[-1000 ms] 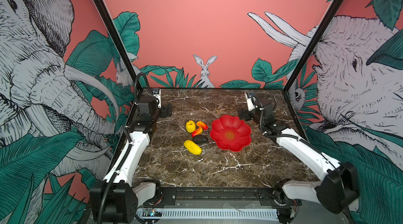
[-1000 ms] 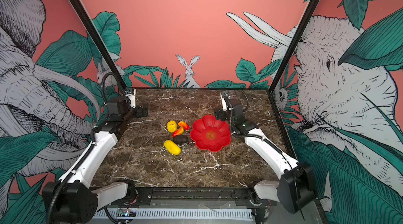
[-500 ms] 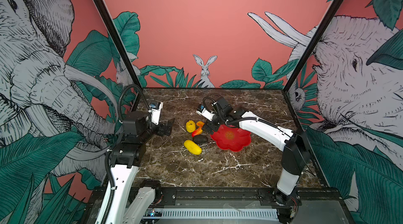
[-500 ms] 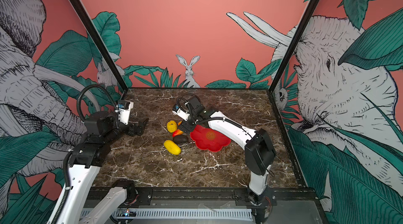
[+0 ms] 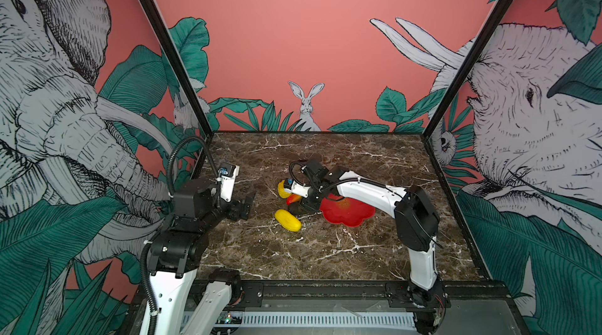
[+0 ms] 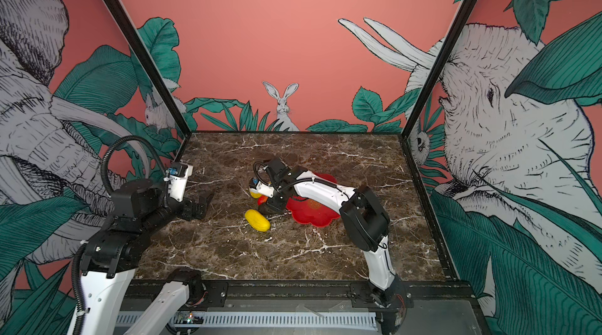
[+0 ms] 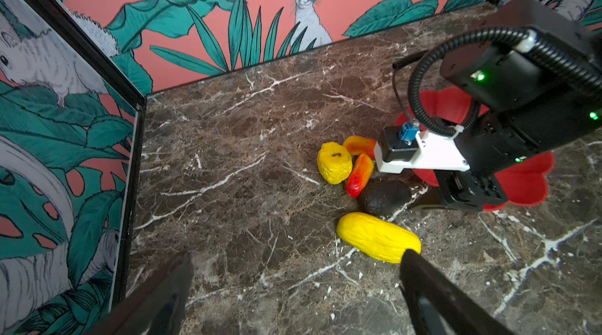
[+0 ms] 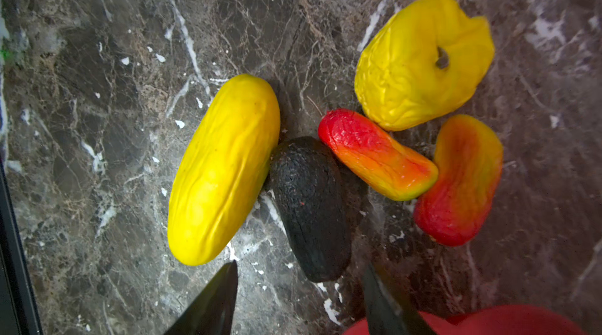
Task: Place and organize the fake fruits in the fruit bowl
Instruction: 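Reach the right gripper to the dark avocado beside the bowl and grasp it, then carry the dark avocado into the red bowl and release it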
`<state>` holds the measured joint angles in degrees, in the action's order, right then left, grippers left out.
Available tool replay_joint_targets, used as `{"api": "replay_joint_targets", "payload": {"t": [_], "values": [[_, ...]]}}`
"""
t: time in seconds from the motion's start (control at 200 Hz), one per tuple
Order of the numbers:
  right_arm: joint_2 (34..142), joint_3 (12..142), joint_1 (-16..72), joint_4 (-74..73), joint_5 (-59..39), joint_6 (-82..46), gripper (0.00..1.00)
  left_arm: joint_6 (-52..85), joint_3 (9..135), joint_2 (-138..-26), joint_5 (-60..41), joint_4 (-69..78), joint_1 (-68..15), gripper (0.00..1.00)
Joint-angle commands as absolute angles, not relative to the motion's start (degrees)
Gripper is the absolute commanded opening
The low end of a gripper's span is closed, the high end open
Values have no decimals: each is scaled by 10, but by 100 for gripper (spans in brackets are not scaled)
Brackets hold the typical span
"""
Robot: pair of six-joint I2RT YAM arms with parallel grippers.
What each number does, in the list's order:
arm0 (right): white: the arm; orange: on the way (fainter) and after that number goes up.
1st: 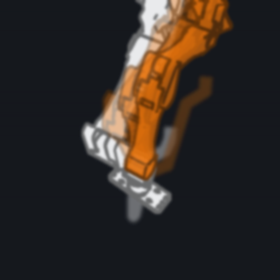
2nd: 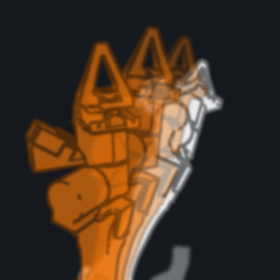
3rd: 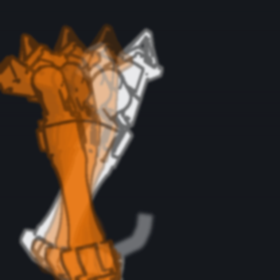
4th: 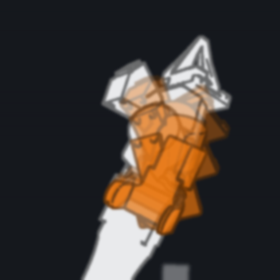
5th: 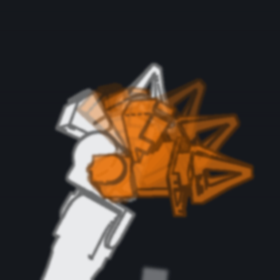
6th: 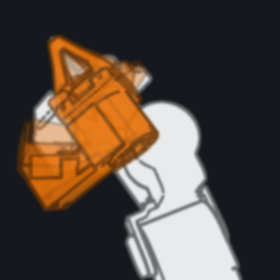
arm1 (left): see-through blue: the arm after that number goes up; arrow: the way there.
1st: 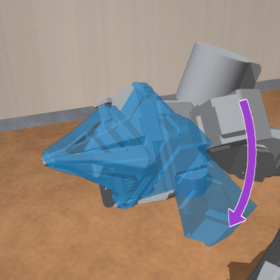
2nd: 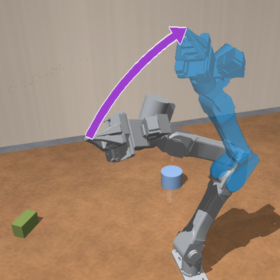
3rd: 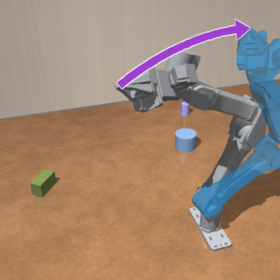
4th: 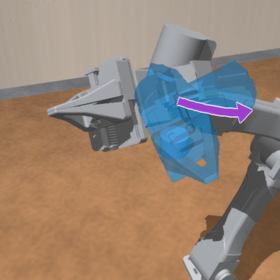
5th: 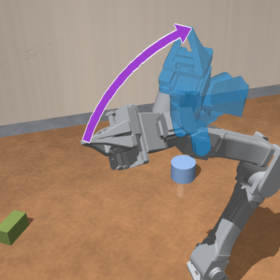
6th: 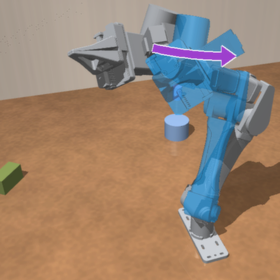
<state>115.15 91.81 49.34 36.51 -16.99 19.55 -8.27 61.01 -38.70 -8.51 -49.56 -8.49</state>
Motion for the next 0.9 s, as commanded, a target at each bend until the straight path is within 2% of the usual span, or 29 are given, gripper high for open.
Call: {"api": "replay_joint_targets", "payload": {"t": [0.0, 0.335, 0.405, 0.55, 0.745, 0.83, 0.895], "values": [[1174, 938, 501, 358, -188, 201, 59, -93, 595, -395, -85, -496, -87, 100], [1223, 956, 507, 347, -185, 193, 49, -91, 576, -396, -109, -464, -87, 100], [1230, 959, 508, 346, -178, 193, 49, -91, 575, -394, -111, -462, -88, 100], [1242, 964, 508, 343, -177, 191, 58, -91, 568, -384, -112, -457, -87, 100], [1253, 972, 511, 336, -172, 182, 58, -93, 561, -373, -107, -456, -87, 100], [1258, 976, 512, 334, -172, 176, 51, -94, 560, -370, -105, -456, -88, 100], [1256, 980, 511, 338, -172, 176, 41, -94, 558, -368, -103, -455, -88, 100]]}}
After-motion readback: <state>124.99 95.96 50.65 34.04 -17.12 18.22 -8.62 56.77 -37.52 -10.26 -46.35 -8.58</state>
